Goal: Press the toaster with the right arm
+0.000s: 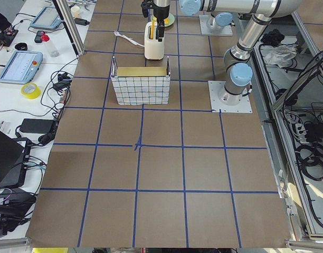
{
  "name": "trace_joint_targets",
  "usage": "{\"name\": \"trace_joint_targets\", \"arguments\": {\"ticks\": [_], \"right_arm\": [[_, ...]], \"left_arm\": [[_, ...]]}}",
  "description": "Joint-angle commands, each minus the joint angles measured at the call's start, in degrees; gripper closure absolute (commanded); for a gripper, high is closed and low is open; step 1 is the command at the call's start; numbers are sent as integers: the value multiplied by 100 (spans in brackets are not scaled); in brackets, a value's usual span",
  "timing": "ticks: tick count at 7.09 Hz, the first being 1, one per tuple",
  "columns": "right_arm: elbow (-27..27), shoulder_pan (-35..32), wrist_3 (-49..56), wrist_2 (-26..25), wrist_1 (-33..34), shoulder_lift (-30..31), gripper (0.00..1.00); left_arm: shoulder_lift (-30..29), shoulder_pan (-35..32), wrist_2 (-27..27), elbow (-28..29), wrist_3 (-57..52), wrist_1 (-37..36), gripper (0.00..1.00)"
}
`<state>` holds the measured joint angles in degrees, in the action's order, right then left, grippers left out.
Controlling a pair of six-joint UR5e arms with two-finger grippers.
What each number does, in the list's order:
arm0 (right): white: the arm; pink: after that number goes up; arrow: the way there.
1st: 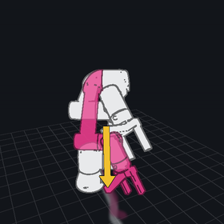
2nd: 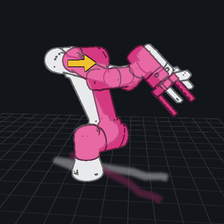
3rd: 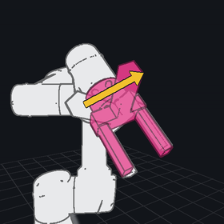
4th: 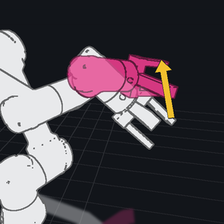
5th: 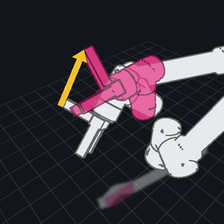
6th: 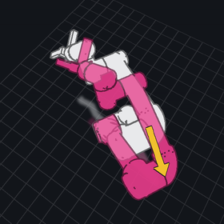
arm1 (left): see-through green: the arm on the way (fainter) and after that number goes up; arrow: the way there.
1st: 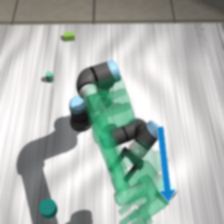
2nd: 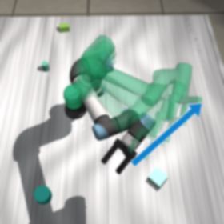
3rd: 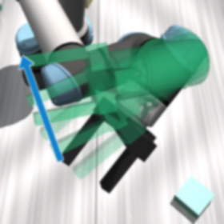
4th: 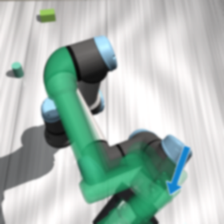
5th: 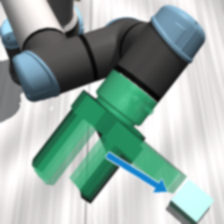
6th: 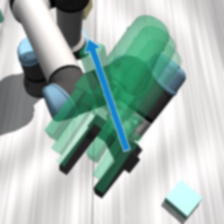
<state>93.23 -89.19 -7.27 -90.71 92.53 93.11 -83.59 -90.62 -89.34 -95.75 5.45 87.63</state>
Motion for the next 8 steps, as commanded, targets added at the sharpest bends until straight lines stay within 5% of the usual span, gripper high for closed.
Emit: {"name": "trace_joint_targets", "arguments": {"ticks": [1,8], "right_arm": [[-50,7,-2,-78,2,49,0],[-68,7,7,149,20,14,0]], "left_arm": [[0,0,5,4,0,0,0],[0,0,-4,-5,0,0,0]]}}
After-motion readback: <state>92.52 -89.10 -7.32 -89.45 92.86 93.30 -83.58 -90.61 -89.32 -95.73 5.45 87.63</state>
